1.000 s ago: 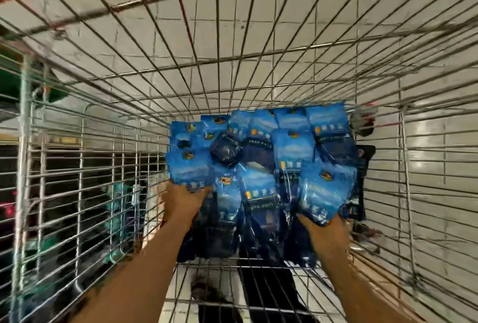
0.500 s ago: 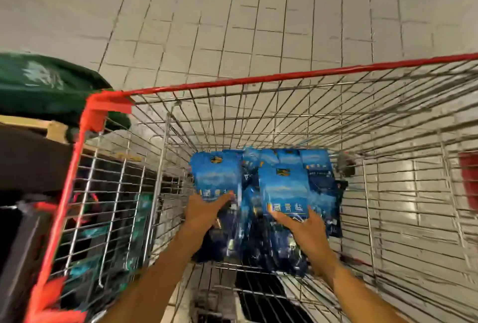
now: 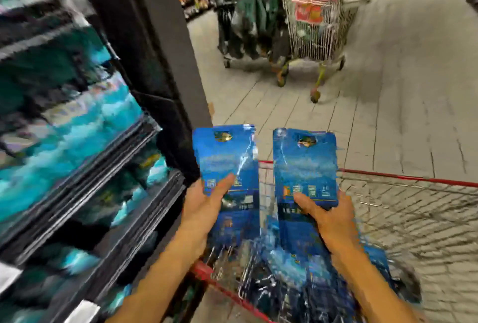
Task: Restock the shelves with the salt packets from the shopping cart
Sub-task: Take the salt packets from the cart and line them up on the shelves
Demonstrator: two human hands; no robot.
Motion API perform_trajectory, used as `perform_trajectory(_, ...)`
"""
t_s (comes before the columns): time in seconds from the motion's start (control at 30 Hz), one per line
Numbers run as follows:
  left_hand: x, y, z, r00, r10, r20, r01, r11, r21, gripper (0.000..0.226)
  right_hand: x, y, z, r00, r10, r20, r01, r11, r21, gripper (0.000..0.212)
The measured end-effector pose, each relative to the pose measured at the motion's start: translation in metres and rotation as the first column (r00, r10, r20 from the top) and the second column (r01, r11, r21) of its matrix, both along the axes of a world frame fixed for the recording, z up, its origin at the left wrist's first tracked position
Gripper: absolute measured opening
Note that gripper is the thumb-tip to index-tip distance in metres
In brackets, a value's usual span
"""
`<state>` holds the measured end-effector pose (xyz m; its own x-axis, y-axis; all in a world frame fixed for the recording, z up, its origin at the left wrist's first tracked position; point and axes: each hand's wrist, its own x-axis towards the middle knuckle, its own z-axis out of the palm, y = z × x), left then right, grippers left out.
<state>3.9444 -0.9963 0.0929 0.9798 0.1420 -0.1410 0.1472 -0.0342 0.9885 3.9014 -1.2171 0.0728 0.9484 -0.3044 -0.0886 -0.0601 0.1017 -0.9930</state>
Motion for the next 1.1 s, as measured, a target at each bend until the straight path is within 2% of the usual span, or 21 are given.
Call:
perform_trajectory(0.03, -0.011, 0.016, 0.022, 0.999, 0.028, 0.043, -0.028, 1.0, 0.007, 0.045, 0.002, 0.015, 0.019, 0.998, 0.023, 0.051, -0.024, 1.0, 0.01, 0.04)
perform_trajectory(0.13, -0.039, 0.056, 0.082, 0.974, 0.101, 0.202, -0.116, 0.991, 0.067, 0.04, 0.008, 0.061, 0.072, 0.975, 0.127, 0.181, -0.139, 0.989, 0.057, 0.033)
perform_trajectory(0.23, -0.071, 0.092, 0.142, 0.919, 0.161, 0.36, -0.224, 0.965, 0.138, 0.048, 0.016, 0.107, 0.118, 0.924, 0.239, 0.297, -0.269, 0.961, 0.065, 0.03)
perform_trajectory(0.37, -0.114, 0.141, 0.211, 0.81, 0.307, 0.501, -0.414, 0.903, 0.116, 0.04, 0.021, 0.169, 0.179, 0.786, 0.432, 0.443, -0.497, 0.867, 0.035, 0.026)
perform_trajectory(0.6, -0.185, 0.215, 0.295, 0.622, 0.573, 0.534, -0.661, 0.75, -0.034, 0.031, 0.012, 0.271, 0.274, 0.463, 0.641, 0.612, -0.791, 0.61, -0.04, 0.04)
perform_trajectory(0.73, -0.224, 0.264, 0.337, 0.502, 0.673, 0.543, -0.769, 0.635, -0.076, 0.022, 0.002, 0.345, 0.322, 0.295, 0.735, 0.611, -0.898, 0.432, -0.085, 0.047)
perform_trajectory(0.8, -0.239, 0.297, 0.357, 0.456, 0.704, 0.544, -0.803, 0.59, -0.089, 0.021, -0.006, 0.388, 0.346, 0.23, 0.768, 0.598, -0.928, 0.358, -0.103, 0.041)
perform_trajectory(0.87, -0.249, 0.336, 0.374, 0.447, 0.73, 0.517, -0.82, 0.565, -0.088, 0.022, -0.011, 0.431, 0.365, 0.186, 0.794, 0.579, -0.938, 0.319, -0.137, 0.031)
perform_trajectory(0.97, -0.256, 0.397, 0.388, 0.461, 0.772, 0.439, -0.841, 0.538, -0.064, 0.023, -0.014, 0.494, 0.383, 0.155, 0.84, 0.519, -0.953, 0.267, -0.147, 0.034)
perform_trajectory(1.1, -0.243, 0.472, 0.392, 0.514, 0.782, 0.352, -0.826, 0.562, -0.043, 0.011, -0.007, 0.567, 0.393, 0.196, 0.891, 0.41, -0.965, 0.249, -0.082, 0.041)
